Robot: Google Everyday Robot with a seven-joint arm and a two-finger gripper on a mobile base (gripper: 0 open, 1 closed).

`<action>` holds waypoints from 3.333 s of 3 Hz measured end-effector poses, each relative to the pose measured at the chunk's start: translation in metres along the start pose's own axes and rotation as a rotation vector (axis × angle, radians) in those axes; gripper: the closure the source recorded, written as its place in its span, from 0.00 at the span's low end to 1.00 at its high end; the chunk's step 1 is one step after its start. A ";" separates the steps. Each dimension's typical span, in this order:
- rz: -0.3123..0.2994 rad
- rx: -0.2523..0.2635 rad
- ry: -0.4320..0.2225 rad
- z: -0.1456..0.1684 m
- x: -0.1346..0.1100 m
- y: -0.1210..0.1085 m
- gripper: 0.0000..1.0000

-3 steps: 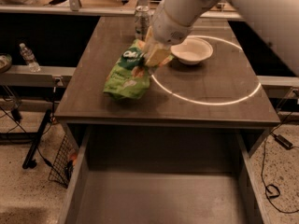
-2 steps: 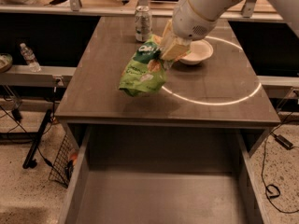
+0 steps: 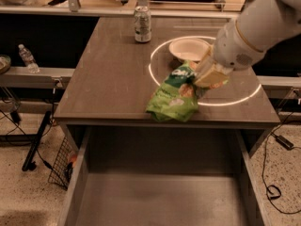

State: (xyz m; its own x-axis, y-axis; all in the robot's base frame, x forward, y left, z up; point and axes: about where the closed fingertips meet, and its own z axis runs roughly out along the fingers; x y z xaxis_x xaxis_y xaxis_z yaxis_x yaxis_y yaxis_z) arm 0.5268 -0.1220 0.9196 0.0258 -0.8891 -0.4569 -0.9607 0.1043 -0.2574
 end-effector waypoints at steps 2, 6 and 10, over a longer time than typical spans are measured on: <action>0.134 -0.065 0.025 0.008 0.043 0.063 1.00; 0.296 -0.106 0.084 0.007 0.114 0.201 1.00; 0.280 -0.156 0.041 0.104 0.129 0.193 0.62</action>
Offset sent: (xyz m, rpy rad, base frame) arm -0.0474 -0.0232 -0.0317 0.0147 0.0927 -0.0786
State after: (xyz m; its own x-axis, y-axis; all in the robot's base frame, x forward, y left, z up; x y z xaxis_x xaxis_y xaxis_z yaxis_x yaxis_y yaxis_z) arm 0.3736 -0.1705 0.7220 -0.2532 -0.8532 -0.4560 -0.9598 0.2804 0.0082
